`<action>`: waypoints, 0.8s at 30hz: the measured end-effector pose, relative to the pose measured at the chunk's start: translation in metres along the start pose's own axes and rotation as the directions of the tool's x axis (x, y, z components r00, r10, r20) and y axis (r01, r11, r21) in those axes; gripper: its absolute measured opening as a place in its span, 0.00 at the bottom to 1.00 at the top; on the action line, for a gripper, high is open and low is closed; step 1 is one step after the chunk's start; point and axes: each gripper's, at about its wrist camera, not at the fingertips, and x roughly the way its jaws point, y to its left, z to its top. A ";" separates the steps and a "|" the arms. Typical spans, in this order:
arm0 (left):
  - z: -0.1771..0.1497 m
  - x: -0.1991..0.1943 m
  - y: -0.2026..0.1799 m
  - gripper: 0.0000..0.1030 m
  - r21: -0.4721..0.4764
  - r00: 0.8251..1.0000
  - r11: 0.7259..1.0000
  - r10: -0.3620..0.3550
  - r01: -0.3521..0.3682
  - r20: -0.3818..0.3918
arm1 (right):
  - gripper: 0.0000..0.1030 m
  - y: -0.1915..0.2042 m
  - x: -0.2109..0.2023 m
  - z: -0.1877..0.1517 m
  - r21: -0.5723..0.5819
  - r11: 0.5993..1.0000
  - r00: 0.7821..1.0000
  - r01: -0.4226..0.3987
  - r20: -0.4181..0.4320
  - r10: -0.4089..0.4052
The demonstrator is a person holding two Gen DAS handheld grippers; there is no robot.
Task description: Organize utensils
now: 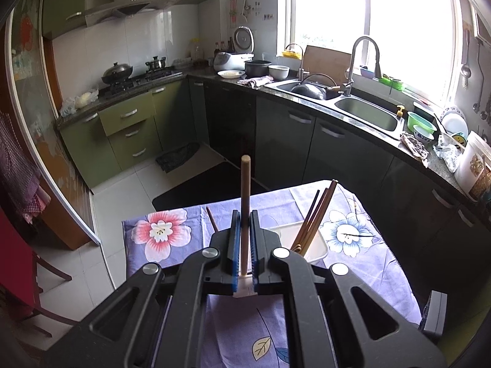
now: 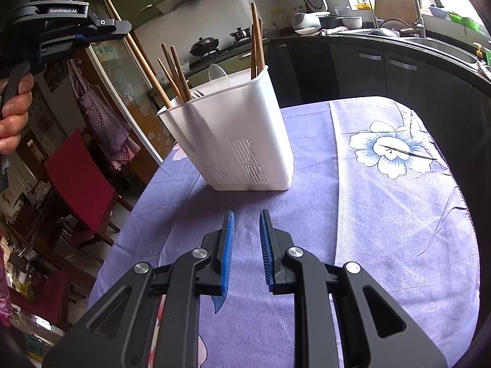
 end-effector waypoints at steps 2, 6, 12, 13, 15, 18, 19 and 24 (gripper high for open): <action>0.000 0.000 0.002 0.12 0.001 1.000 1.000 0.006 -0.006 0.004 | 0.17 0.000 0.000 0.000 0.000 1.000 1.000 -0.001 -0.001 0.001; -0.001 -0.008 0.005 0.39 -0.009 1.000 1.000 0.008 -0.008 0.021 | 0.17 0.000 0.001 0.000 0.001 1.000 1.000 -0.001 -0.001 0.001; -0.005 -0.039 0.014 0.41 -0.040 0.996 0.998 -0.044 0.047 0.077 | 0.17 0.002 0.002 -0.001 -0.003 1.000 1.000 0.002 -0.005 -0.002; -0.007 -0.046 0.016 0.46 -0.047 0.995 0.997 -0.051 0.056 0.090 | 0.17 0.002 0.002 -0.001 -0.002 1.000 1.000 0.001 -0.005 -0.001; -0.013 -0.062 0.021 0.61 -0.064 0.990 0.995 -0.067 0.075 0.125 | 0.17 0.002 0.002 -0.001 -0.002 1.000 1.000 0.002 -0.006 -0.002; -0.028 -0.085 0.028 0.91 -0.095 0.978 0.992 -0.065 0.086 0.201 | 0.17 0.002 0.002 -0.002 0.001 1.000 1.000 0.008 -0.007 -0.008; -0.035 -0.091 0.031 0.92 -0.103 0.973 0.991 -0.062 0.086 0.224 | 0.17 0.002 0.001 -0.002 0.001 1.000 1.000 0.012 -0.007 -0.012; -0.084 -0.096 0.034 0.93 -0.124 0.962 0.988 -0.059 0.094 0.266 | 0.17 -0.002 -0.002 -0.004 0.003 0.999 0.999 0.040 -0.002 -0.040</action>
